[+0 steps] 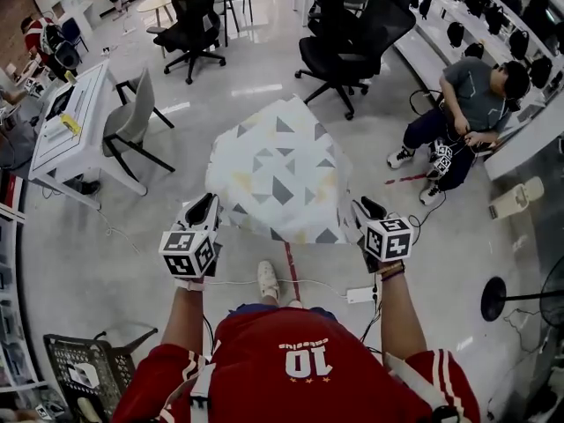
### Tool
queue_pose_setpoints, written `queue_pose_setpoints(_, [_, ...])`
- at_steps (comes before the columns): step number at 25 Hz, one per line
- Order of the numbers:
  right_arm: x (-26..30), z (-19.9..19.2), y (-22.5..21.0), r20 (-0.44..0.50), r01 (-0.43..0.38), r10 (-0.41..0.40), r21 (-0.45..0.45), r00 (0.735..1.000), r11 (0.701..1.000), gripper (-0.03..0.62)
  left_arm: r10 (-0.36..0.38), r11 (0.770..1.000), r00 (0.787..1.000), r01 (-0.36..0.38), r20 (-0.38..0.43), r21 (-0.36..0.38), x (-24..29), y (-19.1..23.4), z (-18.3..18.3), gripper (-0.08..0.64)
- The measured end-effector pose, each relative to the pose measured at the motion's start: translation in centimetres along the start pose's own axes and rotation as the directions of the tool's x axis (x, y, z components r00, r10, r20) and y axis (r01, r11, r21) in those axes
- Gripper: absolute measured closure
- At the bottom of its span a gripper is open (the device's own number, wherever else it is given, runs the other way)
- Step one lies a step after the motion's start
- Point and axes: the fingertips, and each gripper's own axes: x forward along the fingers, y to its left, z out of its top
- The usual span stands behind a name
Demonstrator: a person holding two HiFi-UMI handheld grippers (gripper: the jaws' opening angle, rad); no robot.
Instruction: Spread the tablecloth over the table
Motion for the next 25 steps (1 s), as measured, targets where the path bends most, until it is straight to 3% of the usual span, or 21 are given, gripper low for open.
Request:
queue_pose_setpoints(6, [-2.1,0.0,-0.9,0.037,0.016,-0.017,0.019,0.999,1.000,0.488,-0.028,0.999,0.999,0.027,0.025,0.019,-0.5,-2.4,0.8,0.509])
queue_pose_setpoints(15, [-5.4,0.9,-1.4,0.121,0.014,-0.019,0.045,0.992,0.999,0.488,-0.012,0.999,0.997,0.009,0.070,0.039,-3.3,-4.5,2.3,0.509])
queue_pose_setpoints(25, [-9.2,5.8,0.2,0.292,-0.024,0.000,0.079,0.956,0.997,0.489,-0.027,0.998,0.987,0.017,0.156,0.065,-6.0,-6.8,7.4,0.509])
